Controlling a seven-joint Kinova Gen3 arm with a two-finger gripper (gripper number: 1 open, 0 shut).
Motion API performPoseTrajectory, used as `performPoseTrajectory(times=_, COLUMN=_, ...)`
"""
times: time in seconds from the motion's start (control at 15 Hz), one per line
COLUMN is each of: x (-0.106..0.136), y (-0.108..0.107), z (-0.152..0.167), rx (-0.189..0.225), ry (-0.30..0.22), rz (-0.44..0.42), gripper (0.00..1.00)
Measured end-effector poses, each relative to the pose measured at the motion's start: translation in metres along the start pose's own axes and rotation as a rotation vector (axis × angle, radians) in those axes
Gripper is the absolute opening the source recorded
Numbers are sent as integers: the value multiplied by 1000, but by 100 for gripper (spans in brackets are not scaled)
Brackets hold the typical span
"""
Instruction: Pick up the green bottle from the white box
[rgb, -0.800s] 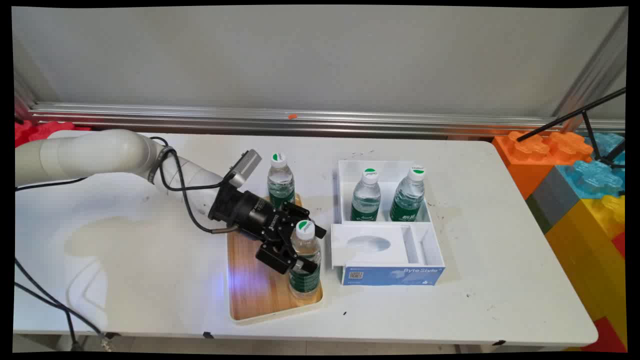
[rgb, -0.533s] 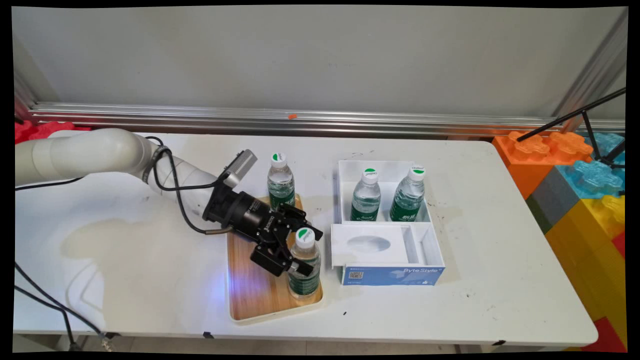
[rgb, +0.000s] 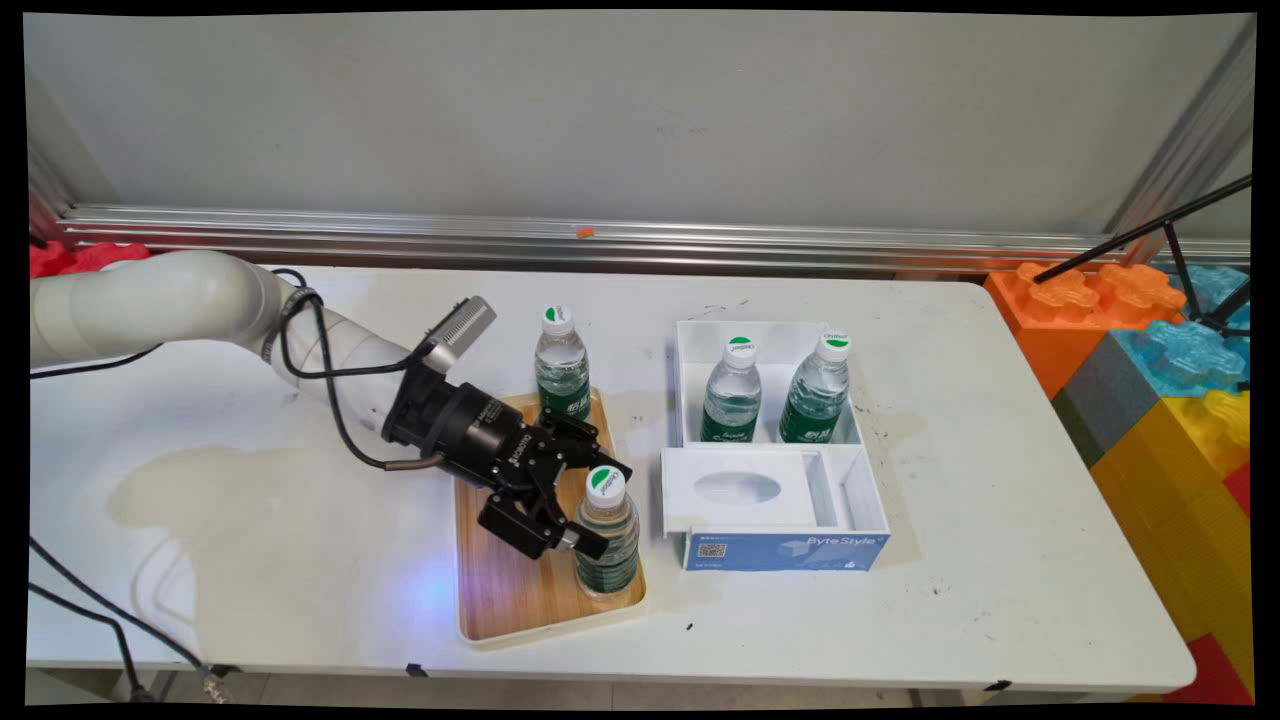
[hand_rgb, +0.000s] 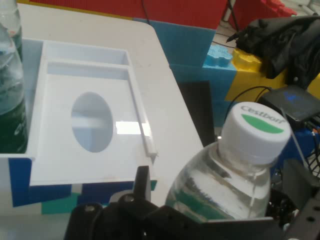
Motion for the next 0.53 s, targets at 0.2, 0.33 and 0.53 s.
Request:
performPoseTrajectory(times=0.2, x=1, y=7, z=-8, rx=-9, ry=-3, rz=-5, gripper=100)
performPoseTrajectory(times=0.33, x=2, y=11, z=-15, rx=-12, ry=-5, rz=-8, gripper=100)
performPoseTrajectory(times=0.53, x=5, y=16, z=-28, rx=-14, ry=-9, rz=-10, gripper=100)
